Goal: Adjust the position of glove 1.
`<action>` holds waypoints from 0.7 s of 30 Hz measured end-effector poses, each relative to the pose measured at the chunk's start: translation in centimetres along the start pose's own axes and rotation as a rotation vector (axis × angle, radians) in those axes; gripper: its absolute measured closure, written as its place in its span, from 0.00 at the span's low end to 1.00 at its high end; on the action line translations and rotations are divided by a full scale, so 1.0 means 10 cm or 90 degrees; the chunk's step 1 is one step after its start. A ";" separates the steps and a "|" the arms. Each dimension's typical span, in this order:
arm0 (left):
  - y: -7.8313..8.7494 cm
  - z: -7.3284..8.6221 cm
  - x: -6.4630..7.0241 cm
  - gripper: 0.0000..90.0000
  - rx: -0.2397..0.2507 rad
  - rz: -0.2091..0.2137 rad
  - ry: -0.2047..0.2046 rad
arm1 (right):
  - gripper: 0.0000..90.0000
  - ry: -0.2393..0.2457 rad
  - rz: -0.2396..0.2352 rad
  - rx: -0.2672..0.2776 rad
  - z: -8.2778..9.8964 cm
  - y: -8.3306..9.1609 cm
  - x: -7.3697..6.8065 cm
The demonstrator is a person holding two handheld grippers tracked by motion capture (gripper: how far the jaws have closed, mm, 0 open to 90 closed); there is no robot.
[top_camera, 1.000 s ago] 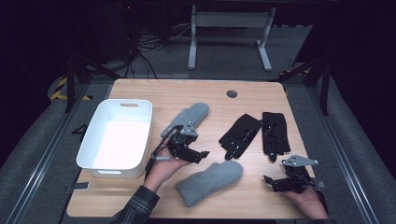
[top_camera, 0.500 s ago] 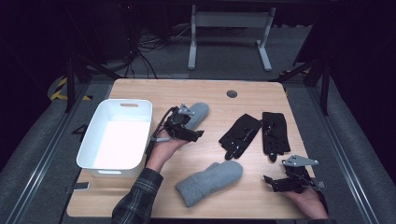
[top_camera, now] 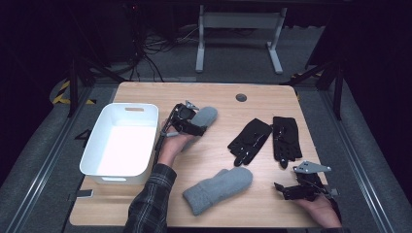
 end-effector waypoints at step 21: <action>-0.40 0.25 -0.06 0.17 -0.096 -0.032 -0.011 | 0.00 0.002 -0.001 0.000 0.00 0.00 0.00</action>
Point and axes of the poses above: each handheld gripper's, and its own axes: y roughly backward along the jaws, z roughly out of its underside, x roughly to its right, the point moved 8 cm from there along -y, roughly forward along the jaws, and after that the axes turned 15 degrees about -z, right-handed, at the moved point
